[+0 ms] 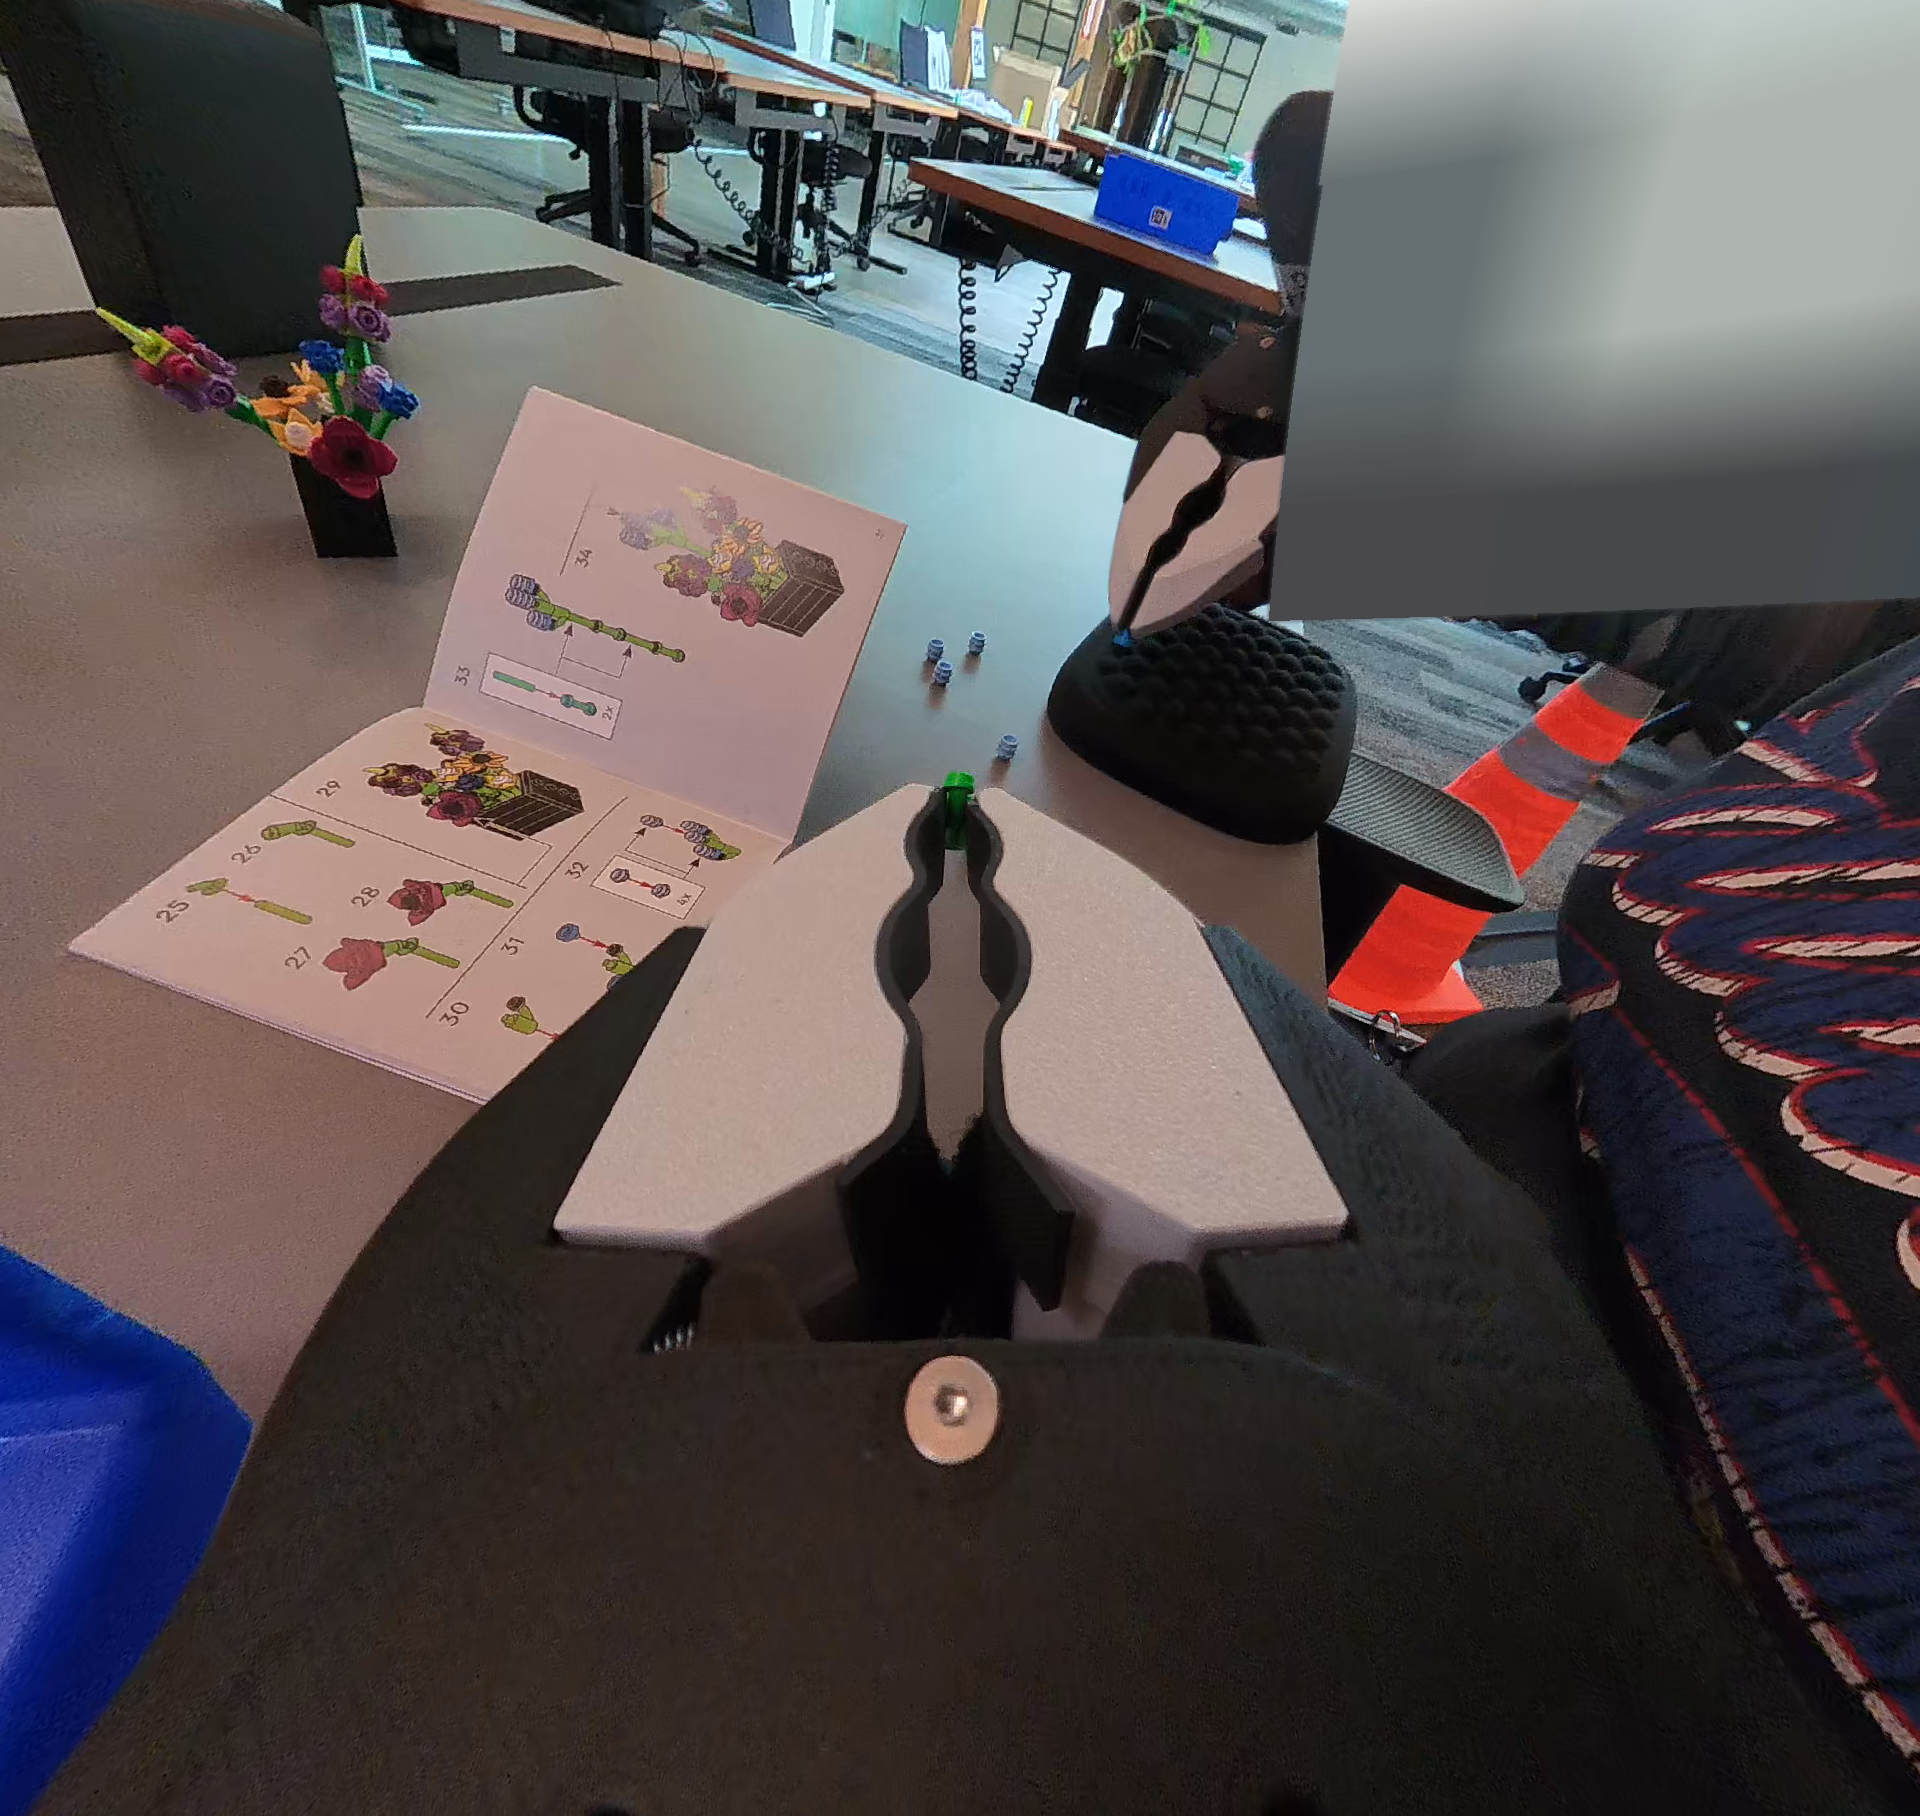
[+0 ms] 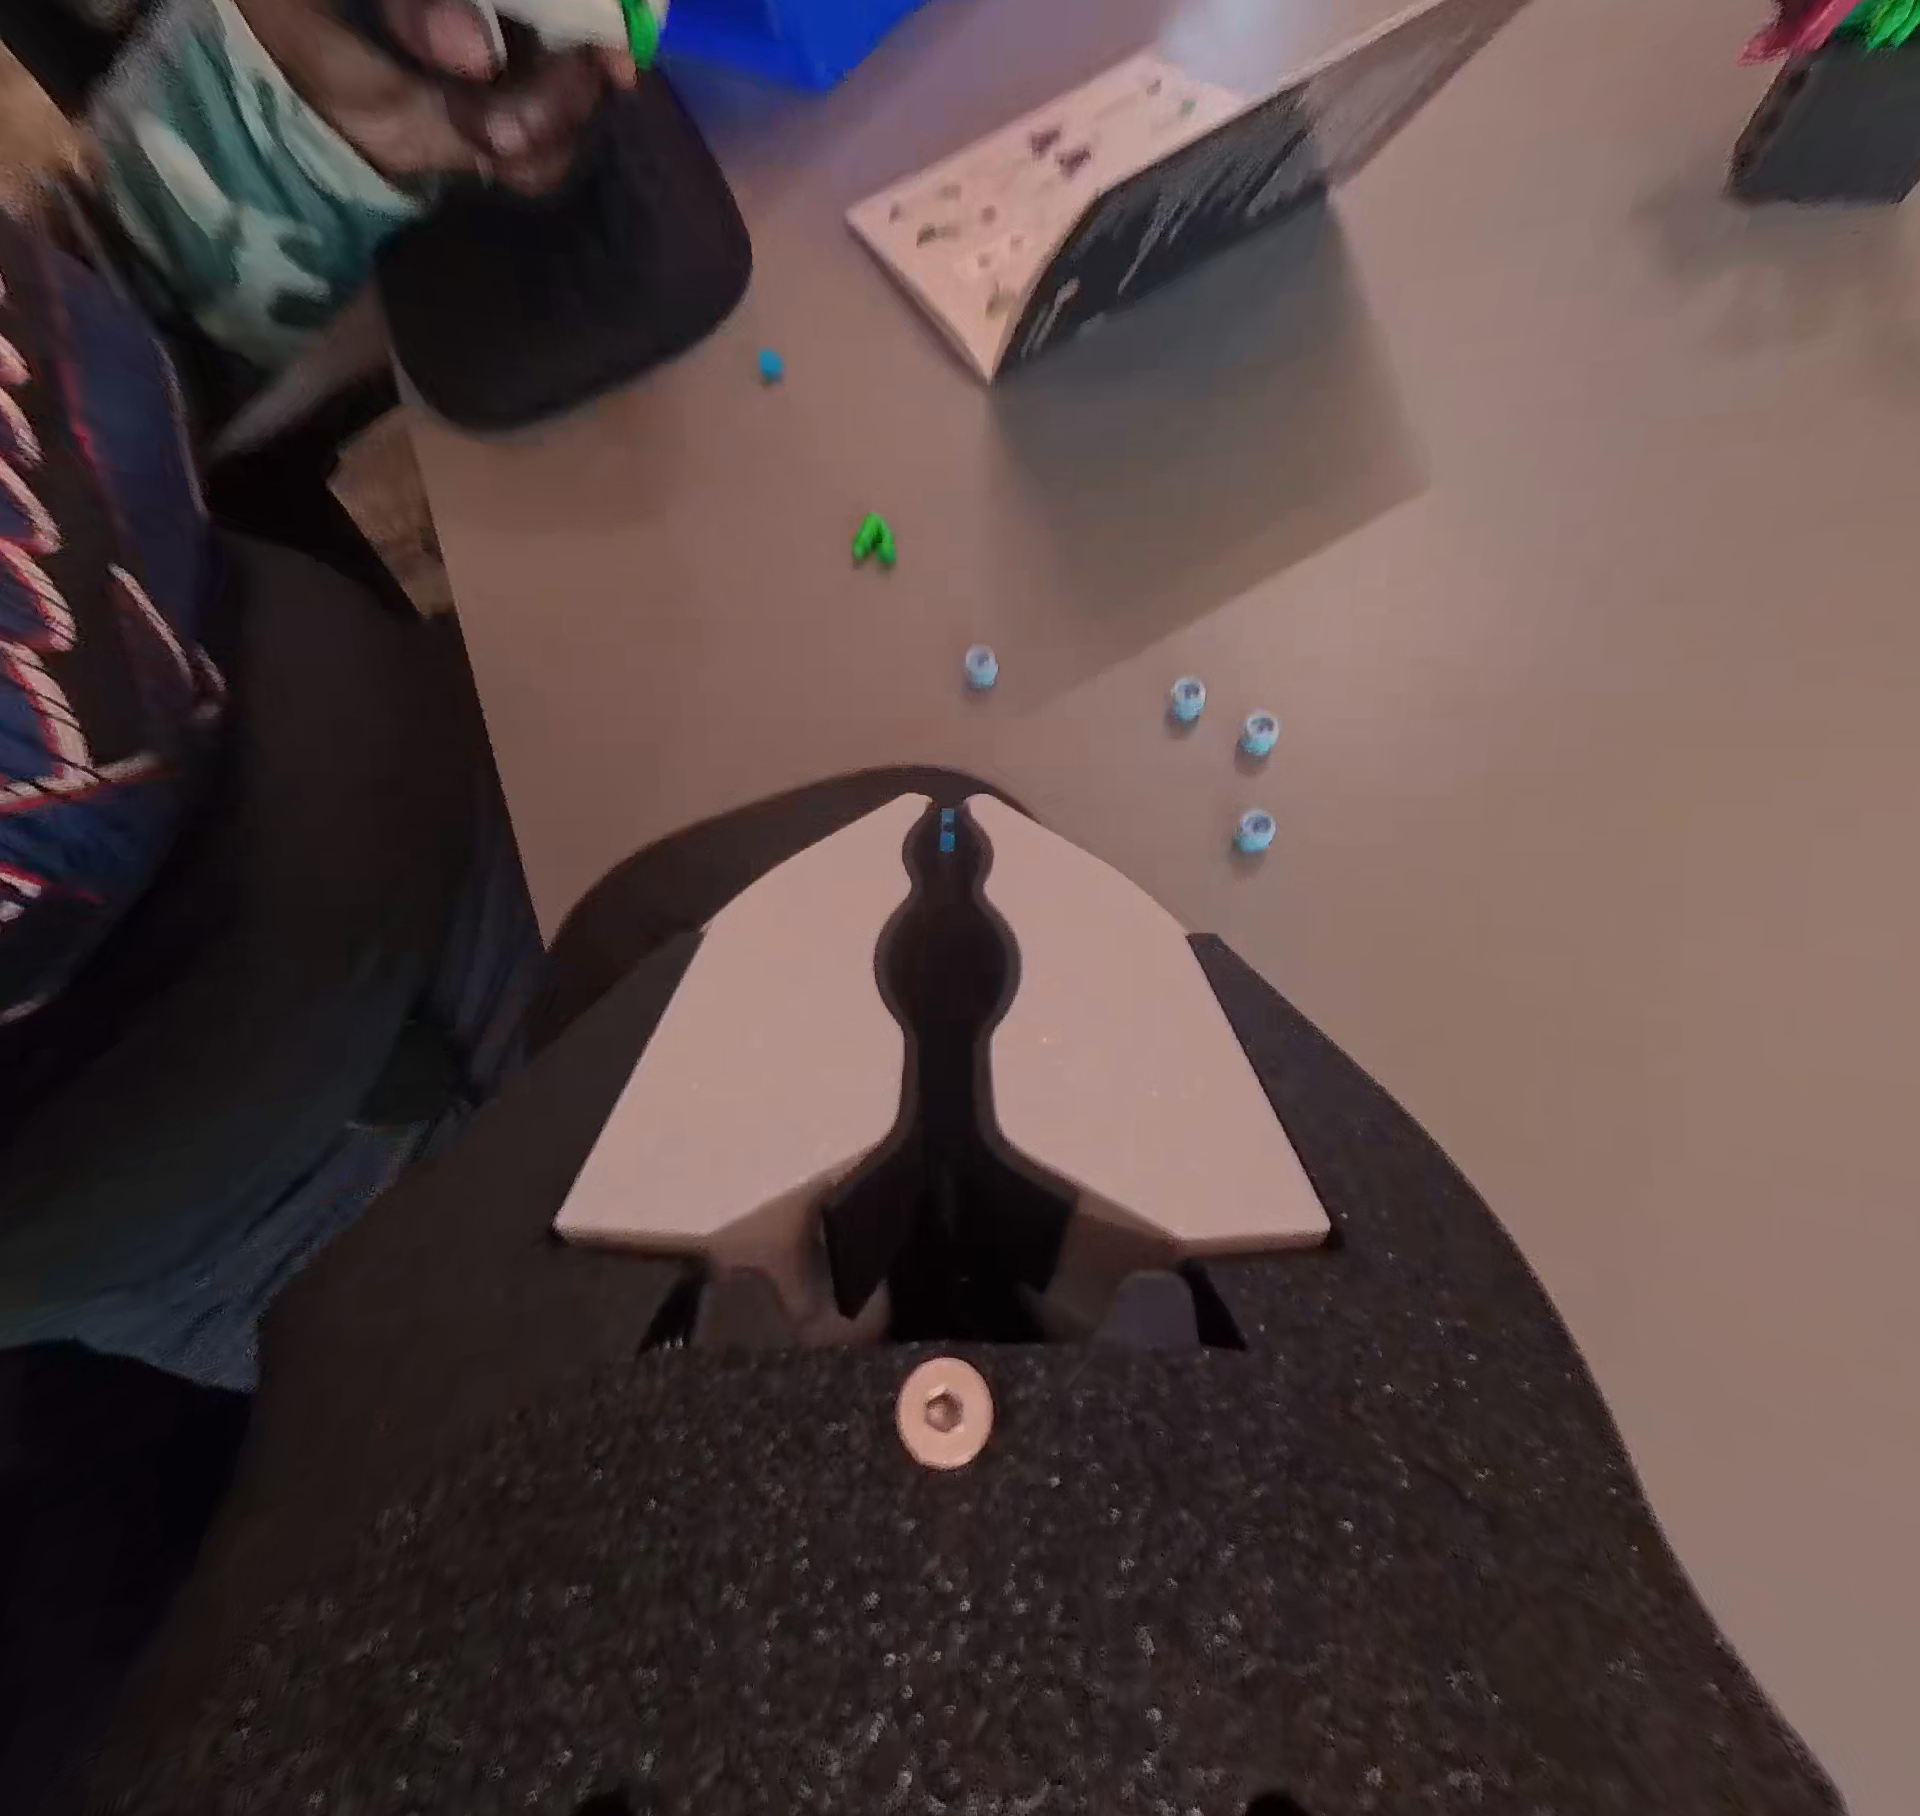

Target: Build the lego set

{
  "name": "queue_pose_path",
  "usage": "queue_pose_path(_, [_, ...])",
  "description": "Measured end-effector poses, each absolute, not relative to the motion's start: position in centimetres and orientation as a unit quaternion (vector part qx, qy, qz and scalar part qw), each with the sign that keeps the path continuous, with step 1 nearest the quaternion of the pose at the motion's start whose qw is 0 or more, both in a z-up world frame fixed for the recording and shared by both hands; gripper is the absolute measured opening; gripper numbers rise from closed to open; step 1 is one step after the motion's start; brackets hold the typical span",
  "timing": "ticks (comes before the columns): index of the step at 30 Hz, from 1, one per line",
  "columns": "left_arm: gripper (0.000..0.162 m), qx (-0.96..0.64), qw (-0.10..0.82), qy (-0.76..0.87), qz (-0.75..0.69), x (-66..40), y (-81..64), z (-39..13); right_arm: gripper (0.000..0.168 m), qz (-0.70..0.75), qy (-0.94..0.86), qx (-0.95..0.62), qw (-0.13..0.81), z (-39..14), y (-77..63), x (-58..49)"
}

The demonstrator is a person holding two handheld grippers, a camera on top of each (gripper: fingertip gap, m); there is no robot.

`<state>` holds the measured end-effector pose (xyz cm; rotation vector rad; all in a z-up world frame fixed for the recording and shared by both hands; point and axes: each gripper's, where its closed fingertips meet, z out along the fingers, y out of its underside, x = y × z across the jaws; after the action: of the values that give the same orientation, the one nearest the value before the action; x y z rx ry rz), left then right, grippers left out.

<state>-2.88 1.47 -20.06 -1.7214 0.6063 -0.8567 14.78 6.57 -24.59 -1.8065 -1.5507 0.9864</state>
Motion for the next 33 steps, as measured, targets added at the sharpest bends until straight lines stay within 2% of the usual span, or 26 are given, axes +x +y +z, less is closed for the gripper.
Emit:
queue_pose_path(3, [0.004, -0.731, 0.526, 0.261, -0.349, -2.7, 1.5, -20.4, 0.003, 0.319, -0.602, -0.682, 0.266, -26.2, 6.3, 15.7])
queue_pose_path(15, [0.004, -0.725, 0.524, 0.253, -0.369, -2.8, 1.5, -20.2, 0.005, 0.278, -0.62, -0.692, 0.245, -25.9, 5.8, 17.3])
queue_pose_path(19, [0.004, -0.724, 0.524, 0.254, -0.369, -2.8, 1.5, -20.2, 0.008, 0.246, -0.664, -0.686, 0.169, -25.2, 5.4, 16.8])
queue_pose_path(25, [0.004, -0.722, 0.526, 0.254, -0.371, -2.8, 1.4, -20.1, 0.008, 0.174, -0.735, -0.648, 0.104, -26.2, 6.0, 17.2])
queue_pose_path(27, [0.004, -0.719, 0.529, 0.253, -0.373, -2.8, 1.4, -20.0, 0.01, 0.207, -0.743, -0.626, 0.114, -26.4, 5.7, 17.2])
queue_pose_path(33, [0.004, -0.716, 0.529, 0.25, -0.381, -2.9, 1.3, -19.9, 0.012, 0.324, -0.732, -0.547, 0.245, -25.8, 5.5, 16.5])
